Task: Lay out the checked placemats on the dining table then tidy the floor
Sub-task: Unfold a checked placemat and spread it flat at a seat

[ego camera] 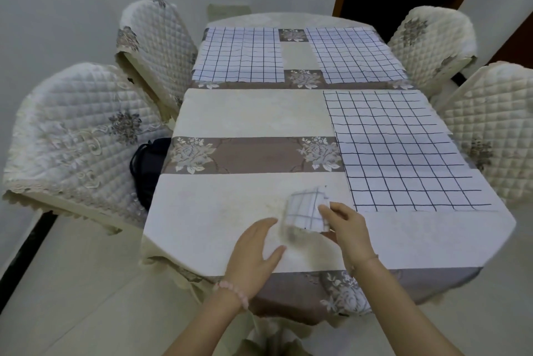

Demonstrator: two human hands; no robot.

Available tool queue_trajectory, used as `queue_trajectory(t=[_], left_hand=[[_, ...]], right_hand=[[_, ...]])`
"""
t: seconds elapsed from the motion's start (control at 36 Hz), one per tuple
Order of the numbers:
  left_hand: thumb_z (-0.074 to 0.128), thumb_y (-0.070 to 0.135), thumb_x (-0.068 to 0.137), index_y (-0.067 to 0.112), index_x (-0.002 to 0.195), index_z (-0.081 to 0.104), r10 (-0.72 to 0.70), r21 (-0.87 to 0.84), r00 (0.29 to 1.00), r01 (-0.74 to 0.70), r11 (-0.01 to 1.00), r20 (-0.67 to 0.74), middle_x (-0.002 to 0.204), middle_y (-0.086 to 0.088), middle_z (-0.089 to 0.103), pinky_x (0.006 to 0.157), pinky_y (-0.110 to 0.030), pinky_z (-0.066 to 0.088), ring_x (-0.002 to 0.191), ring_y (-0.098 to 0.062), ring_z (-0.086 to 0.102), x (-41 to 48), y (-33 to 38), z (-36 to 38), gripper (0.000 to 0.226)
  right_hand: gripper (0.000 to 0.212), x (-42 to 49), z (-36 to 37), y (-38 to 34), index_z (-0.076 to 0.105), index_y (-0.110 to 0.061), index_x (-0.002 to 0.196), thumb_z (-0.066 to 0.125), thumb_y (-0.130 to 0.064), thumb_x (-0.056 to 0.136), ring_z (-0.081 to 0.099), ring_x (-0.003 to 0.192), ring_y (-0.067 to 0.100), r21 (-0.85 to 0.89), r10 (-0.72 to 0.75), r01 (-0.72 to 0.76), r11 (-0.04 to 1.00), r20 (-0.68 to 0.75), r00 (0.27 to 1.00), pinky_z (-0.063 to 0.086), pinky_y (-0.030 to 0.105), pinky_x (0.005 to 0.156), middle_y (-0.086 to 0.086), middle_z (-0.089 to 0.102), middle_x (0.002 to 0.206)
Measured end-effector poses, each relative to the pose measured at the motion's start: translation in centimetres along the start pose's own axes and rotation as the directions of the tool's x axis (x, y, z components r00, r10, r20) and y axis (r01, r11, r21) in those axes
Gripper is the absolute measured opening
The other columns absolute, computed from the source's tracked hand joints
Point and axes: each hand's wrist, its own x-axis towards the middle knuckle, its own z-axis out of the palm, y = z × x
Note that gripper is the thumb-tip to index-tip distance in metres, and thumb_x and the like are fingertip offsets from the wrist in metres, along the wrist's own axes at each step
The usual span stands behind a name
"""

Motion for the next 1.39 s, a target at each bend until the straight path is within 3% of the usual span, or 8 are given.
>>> queue_trajectory(t=[0.22,0.36,0.56,0.69,0.89,1.03,1.19,1.39], left_hand=[[0.065,0.034,0.084,0.032,0.138,0.035,0.002,-0.374,0.996,0.030,0.927,0.085,0.135,0.024,0.039,0.097,-0.002,0.029,0.125,0.005,0.038,0.0,6.2,0.9,0.062],[0.061,0.028,0.088,0.044,0.117,0.041,-0.014,-0.435,0.997,0.043,0.899,0.069,0.110,0.038,0.047,0.085,0.000,0.041,0.097,0.019,0.051,-0.5,7.2,1.1,0.038],[0.053,0.018,0.093,0.016,0.092,0.058,-0.147,-0.471,0.987,0.098,0.876,-0.069,0.082,0.008,0.060,0.062,-0.006,0.044,0.071,-0.001,0.056,0.0,6.2,0.4,0.006],[0.059,0.014,0.089,-0.001,0.074,0.054,-0.239,-0.571,0.966,0.141,0.808,-0.100,0.068,-0.004,0.049,0.056,-0.016,0.034,0.065,-0.011,0.042,0.6,4.3,-1.0,0.022],[0.060,0.016,0.090,0.013,0.067,0.054,-0.309,-0.679,0.947,0.172,0.714,-0.085,0.067,-0.006,0.054,0.062,-0.028,0.039,0.068,-0.018,0.050,1.2,3.1,-1.9,0.024],[0.056,0.016,0.092,0.012,0.073,0.055,-0.398,-0.662,0.903,0.199,0.723,-0.163,0.070,0.000,0.057,0.052,-0.009,0.042,0.064,-0.011,0.051,1.9,2.6,-1.6,0.019],[0.056,0.017,0.092,0.015,0.076,0.057,-0.486,-0.674,0.856,0.254,0.693,-0.178,0.076,0.000,0.058,0.065,-0.025,0.043,0.075,-0.016,0.053,2.7,1.2,-2.0,0.017],[0.063,0.012,0.086,0.010,0.127,0.047,-0.241,-0.157,0.914,0.199,0.967,-0.326,0.122,-0.004,0.048,0.099,-0.034,0.041,0.114,-0.019,0.048,2.5,1.0,-1.2,0.044]], right_hand=[[0.014,-4.4,-0.6,-0.2,0.070,-0.008,0.077,0.062,-0.013,0.088,0.056,0.063,0.012,0.119,0.033,-0.047,0.992,0.112,0.993,0.054,0.025,0.068,-0.002,0.059,0.062],[0.019,-5.1,-0.7,-0.3,0.072,-0.006,0.100,0.056,-0.007,0.090,0.071,0.091,0.020,0.174,0.036,-0.063,0.983,0.156,0.987,0.058,0.026,0.078,0.011,0.075,0.095],[0.015,-5.1,-1.4,-0.1,0.072,-0.010,0.089,0.058,-0.008,0.090,0.066,0.081,0.020,0.128,0.054,-0.074,0.989,0.153,0.987,0.055,0.026,0.068,0.004,0.073,0.086],[0.013,-4.0,-3.1,-0.1,0.071,-0.014,0.076,0.063,-0.015,0.086,0.061,0.078,0.021,0.099,0.049,-0.057,0.993,0.081,0.996,0.049,0.033,0.071,0.003,0.069,0.077],[0.012,-3.0,-3.9,0.3,0.072,-0.013,0.088,0.066,-0.023,0.085,0.069,0.088,0.026,-0.012,0.054,-0.053,0.999,0.084,0.995,0.056,0.041,0.082,0.007,0.074,0.090],[0.021,-3.1,-3.7,0.0,0.067,-0.007,0.105,0.056,-0.020,0.092,0.070,0.091,0.028,0.153,0.186,-0.232,0.961,0.265,0.946,0.059,0.037,0.070,0.012,0.073,0.100],[0.019,-3.3,-3.9,0.9,0.069,-0.007,0.103,0.053,-0.010,0.093,0.072,0.083,0.019,-0.010,0.229,-0.236,0.972,0.293,0.928,0.057,0.026,0.063,0.008,0.075,0.096],[0.015,-3.6,-2.9,1.9,0.069,-0.007,0.097,0.055,-0.009,0.093,0.070,0.087,0.020,0.031,0.225,-0.235,0.972,0.190,0.956,0.058,0.023,0.068,0.011,0.072,0.099]])
